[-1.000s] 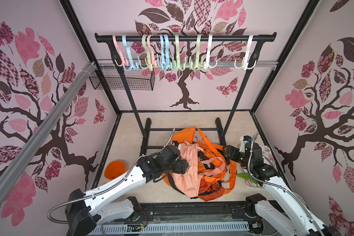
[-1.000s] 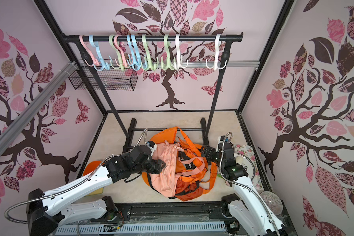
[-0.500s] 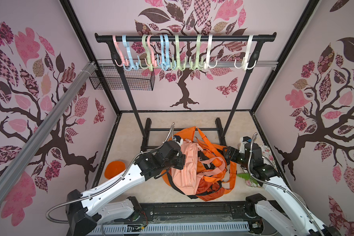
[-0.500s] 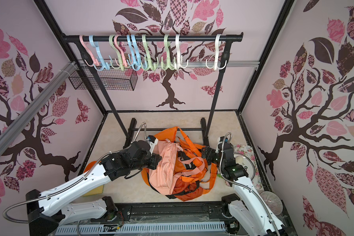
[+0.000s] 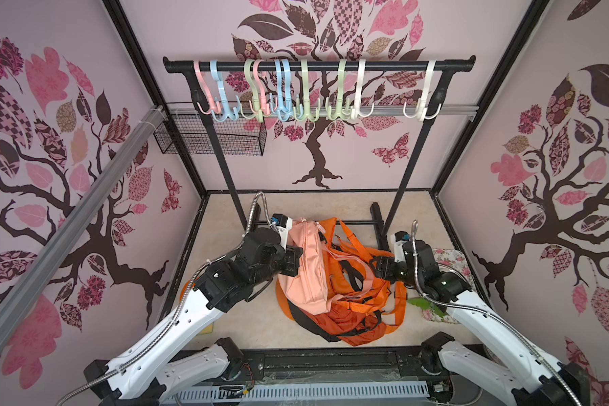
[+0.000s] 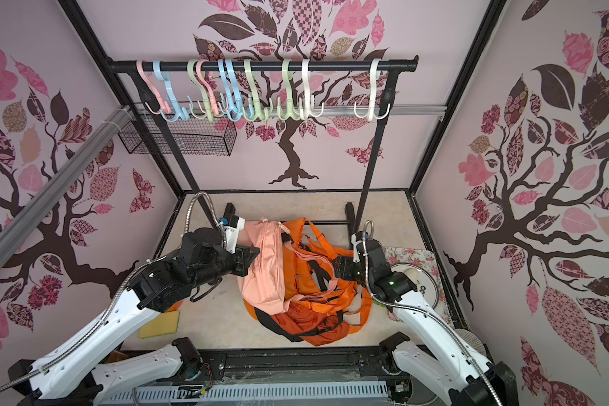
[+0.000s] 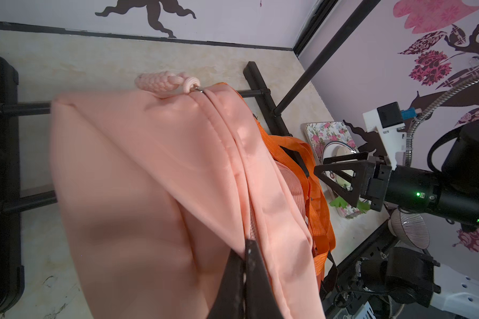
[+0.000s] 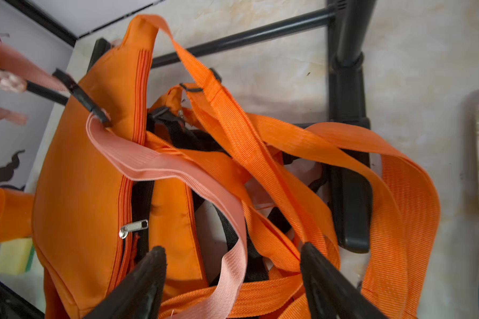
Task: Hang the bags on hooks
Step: Pick up the bag from the bag.
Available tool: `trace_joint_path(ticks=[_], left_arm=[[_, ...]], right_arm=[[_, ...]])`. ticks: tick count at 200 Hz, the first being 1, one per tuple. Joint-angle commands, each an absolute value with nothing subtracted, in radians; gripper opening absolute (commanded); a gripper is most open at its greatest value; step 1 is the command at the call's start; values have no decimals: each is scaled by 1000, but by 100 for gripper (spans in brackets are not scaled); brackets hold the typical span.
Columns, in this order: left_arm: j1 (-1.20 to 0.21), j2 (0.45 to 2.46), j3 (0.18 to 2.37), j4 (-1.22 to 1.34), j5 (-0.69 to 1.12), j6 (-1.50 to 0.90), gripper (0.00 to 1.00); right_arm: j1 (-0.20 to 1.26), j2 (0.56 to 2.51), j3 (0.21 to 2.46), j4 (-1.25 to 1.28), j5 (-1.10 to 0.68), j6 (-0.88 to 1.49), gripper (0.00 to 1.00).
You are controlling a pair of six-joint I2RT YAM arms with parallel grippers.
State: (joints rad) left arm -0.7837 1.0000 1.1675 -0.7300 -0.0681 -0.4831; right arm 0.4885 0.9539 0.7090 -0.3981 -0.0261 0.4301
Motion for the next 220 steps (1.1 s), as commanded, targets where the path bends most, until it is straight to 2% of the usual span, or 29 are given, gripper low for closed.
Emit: trace_joint_path(ticks=[1, 26, 85, 162, 197, 209, 220], left_arm=[[-778, 985, 1148, -712, -69, -463, 0], [-776, 970, 1138, -712, -76, -463, 0], [-776, 940, 1097, -696, -72, -471, 0], [-776, 863, 1036, -658, -65, -475, 0], [-775, 843, 1005, -644, -56, -485, 0], [-775, 835, 993, -632, -52, -488, 0], [-775, 822, 980, -613, -46, -484, 0]], right_arm=[[543, 1025, 761, -459, 73, 391, 71], [545, 1089, 769, -457, 99, 397, 65], [545, 1149, 750, -395, 20, 372, 62], [546, 1223, 722, -322, -10, 385, 47], [545, 1268, 734, -316, -10, 392, 32], [545, 1276, 744, -322, 13, 403, 19], [545, 1282, 764, -337, 37, 405, 1]])
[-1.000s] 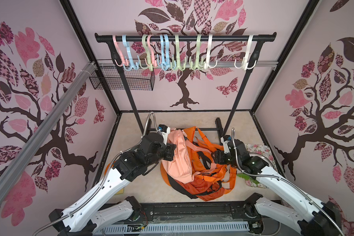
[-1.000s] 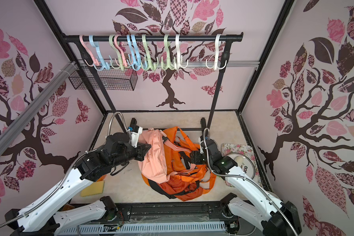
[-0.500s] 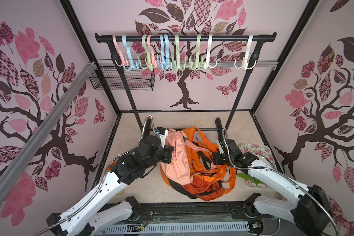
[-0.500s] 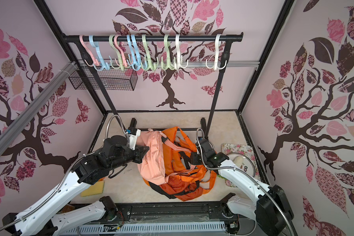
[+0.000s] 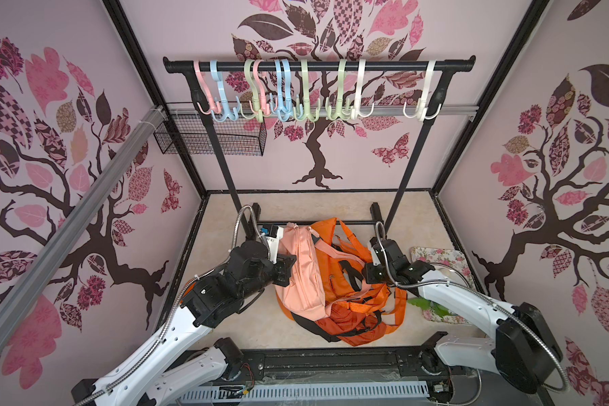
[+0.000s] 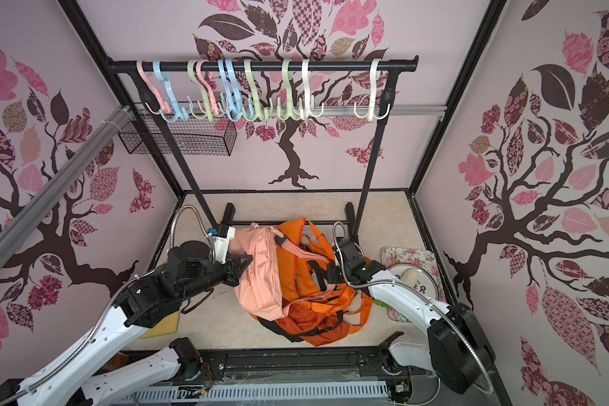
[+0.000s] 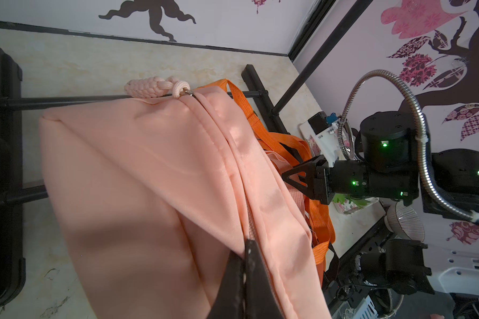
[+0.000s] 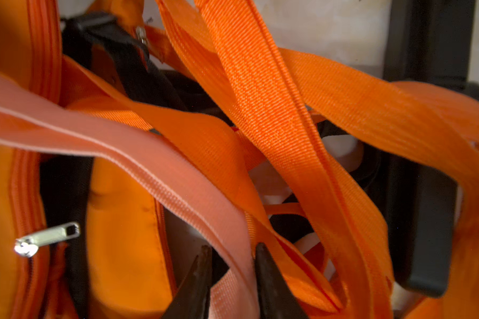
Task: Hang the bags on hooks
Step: Pick up the bag from the bag.
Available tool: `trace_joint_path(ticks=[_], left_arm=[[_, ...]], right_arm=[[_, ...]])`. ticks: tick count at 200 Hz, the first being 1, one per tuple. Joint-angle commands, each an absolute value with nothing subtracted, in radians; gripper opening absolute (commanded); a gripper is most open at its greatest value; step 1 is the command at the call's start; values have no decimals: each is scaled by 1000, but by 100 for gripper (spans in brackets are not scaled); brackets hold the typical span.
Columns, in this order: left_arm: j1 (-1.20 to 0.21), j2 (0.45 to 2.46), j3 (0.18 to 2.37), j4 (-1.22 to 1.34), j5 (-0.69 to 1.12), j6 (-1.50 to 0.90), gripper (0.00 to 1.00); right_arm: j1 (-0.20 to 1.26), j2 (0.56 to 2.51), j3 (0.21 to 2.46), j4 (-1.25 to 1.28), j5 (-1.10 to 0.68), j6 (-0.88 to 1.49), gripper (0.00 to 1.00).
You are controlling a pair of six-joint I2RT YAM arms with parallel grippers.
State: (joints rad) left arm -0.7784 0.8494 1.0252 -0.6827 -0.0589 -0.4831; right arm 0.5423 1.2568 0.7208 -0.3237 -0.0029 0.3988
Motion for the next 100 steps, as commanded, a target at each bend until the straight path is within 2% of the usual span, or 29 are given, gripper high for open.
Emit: trace_joint_path(ticks=[1, 48, 77, 100], left_arm=[[-775, 821, 980, -612, -45, -484, 0], [-775, 723, 928, -476, 7, -415, 0], [-775, 696, 964, -397, 38, -359, 0], [-775, 721, 1025, -350, 73, -319, 0]], right_arm=[[545, 1282, 766, -339, 40, 405, 0], [546, 1173, 1060, -573, 265, 372, 0], [547, 1068, 1264, -594, 409, 305, 0], [547, 1076, 1446, -612, 504, 241, 0]])
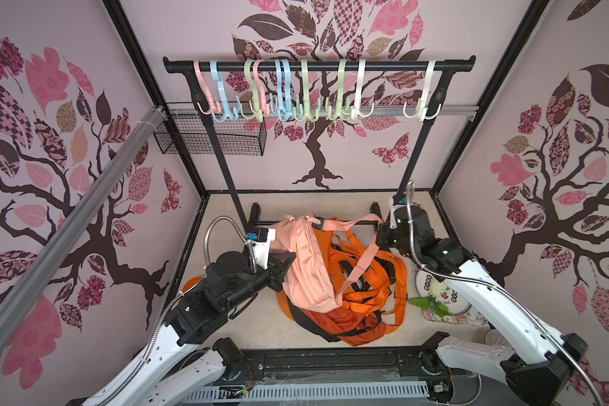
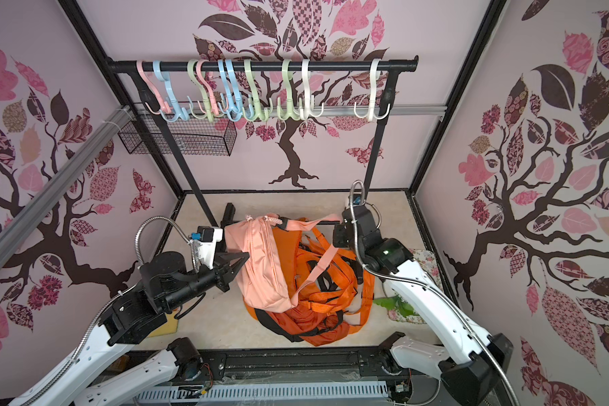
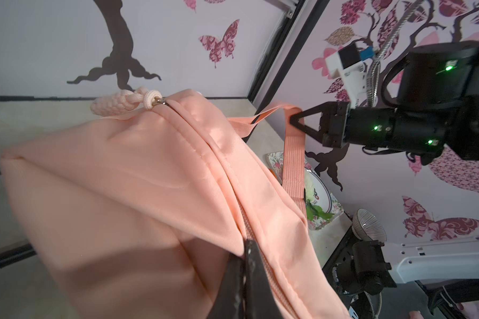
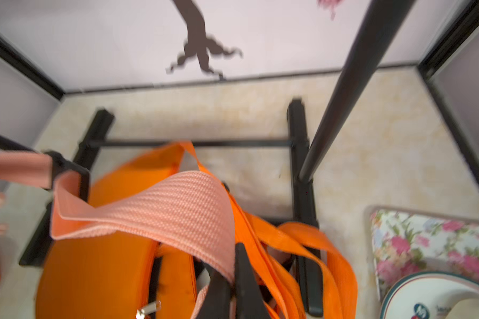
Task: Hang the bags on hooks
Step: Pick up the bag from the bag, then hang the bag on the hook.
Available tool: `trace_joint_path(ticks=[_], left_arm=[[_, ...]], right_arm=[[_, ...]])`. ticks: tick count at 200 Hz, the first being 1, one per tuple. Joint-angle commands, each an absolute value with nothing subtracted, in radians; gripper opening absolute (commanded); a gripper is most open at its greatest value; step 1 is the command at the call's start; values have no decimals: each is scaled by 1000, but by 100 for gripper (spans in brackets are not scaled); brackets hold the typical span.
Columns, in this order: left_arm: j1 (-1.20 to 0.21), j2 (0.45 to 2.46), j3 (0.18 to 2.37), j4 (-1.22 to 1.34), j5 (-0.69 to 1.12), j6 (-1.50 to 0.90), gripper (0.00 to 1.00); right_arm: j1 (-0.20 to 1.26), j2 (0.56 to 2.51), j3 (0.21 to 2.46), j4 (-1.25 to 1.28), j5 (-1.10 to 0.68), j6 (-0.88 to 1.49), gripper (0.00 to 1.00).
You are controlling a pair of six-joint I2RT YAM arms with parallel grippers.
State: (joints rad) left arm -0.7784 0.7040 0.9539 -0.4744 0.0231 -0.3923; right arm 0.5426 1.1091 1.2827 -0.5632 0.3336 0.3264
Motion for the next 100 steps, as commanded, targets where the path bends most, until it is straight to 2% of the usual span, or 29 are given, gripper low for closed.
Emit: trace_joint_path(ticks=[1, 38, 100], left_arm=[[-776, 722, 1028, -347, 76, -318, 0], [-786, 798, 1140, -255, 153, -285, 0], [-875, 881, 1245, -152, 119, -210, 0]], right_arm=[[547, 1077, 1453, -611, 508, 237, 0], [547, 1168, 1738, -589, 595, 120, 0], [545, 1419, 2183, -589, 641, -84, 0]])
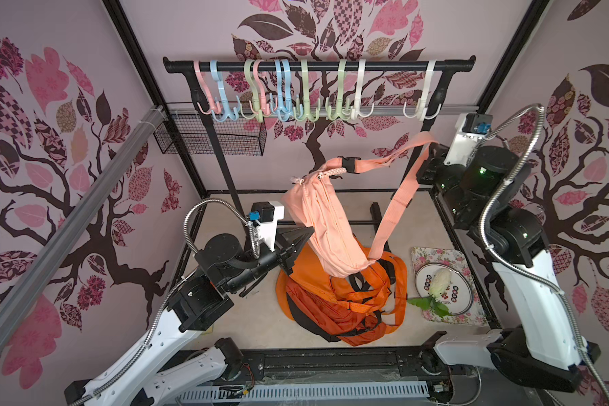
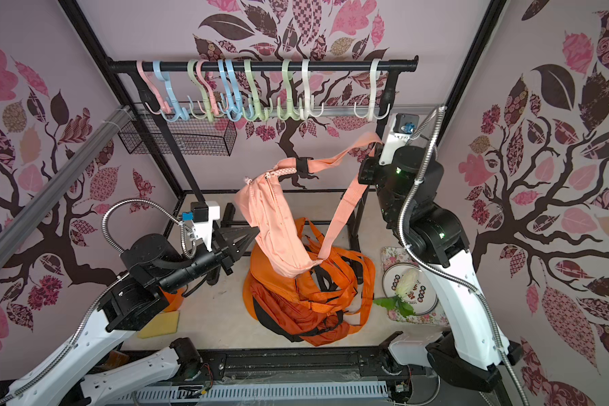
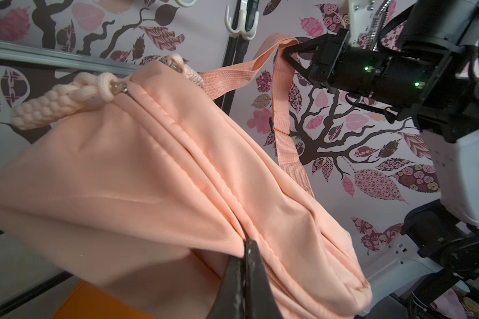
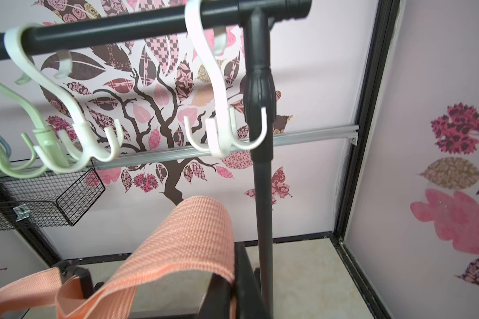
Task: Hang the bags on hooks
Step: Hang the bag on the hook.
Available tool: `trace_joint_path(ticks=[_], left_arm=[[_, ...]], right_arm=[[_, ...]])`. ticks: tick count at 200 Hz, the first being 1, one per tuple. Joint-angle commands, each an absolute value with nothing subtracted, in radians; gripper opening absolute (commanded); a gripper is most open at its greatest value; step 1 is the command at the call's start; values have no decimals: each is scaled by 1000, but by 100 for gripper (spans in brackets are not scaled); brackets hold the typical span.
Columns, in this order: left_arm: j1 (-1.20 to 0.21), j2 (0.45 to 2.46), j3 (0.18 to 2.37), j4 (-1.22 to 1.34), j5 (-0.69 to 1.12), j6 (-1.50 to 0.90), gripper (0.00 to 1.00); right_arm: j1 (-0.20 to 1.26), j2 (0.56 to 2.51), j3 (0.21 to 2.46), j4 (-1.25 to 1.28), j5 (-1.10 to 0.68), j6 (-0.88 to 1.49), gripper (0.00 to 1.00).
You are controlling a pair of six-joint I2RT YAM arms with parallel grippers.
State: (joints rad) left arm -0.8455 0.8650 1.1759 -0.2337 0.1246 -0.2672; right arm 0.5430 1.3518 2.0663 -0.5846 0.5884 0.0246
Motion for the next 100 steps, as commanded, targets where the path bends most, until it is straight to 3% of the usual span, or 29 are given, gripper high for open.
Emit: trace_joint_path(ticks=[1, 53, 100], left_arm=[[-876, 882, 1245, -150, 118, -209, 0], [-885, 931, 1294, -105, 119, -199, 0], [-886, 1010, 1371, -123, 132, -193, 0]], right_arm=[[545, 1422, 2194, -588, 641, -87, 0], [536, 1577, 2480, -564, 696, -206, 0], [484, 1636, 2554, -523, 703, -233, 0]])
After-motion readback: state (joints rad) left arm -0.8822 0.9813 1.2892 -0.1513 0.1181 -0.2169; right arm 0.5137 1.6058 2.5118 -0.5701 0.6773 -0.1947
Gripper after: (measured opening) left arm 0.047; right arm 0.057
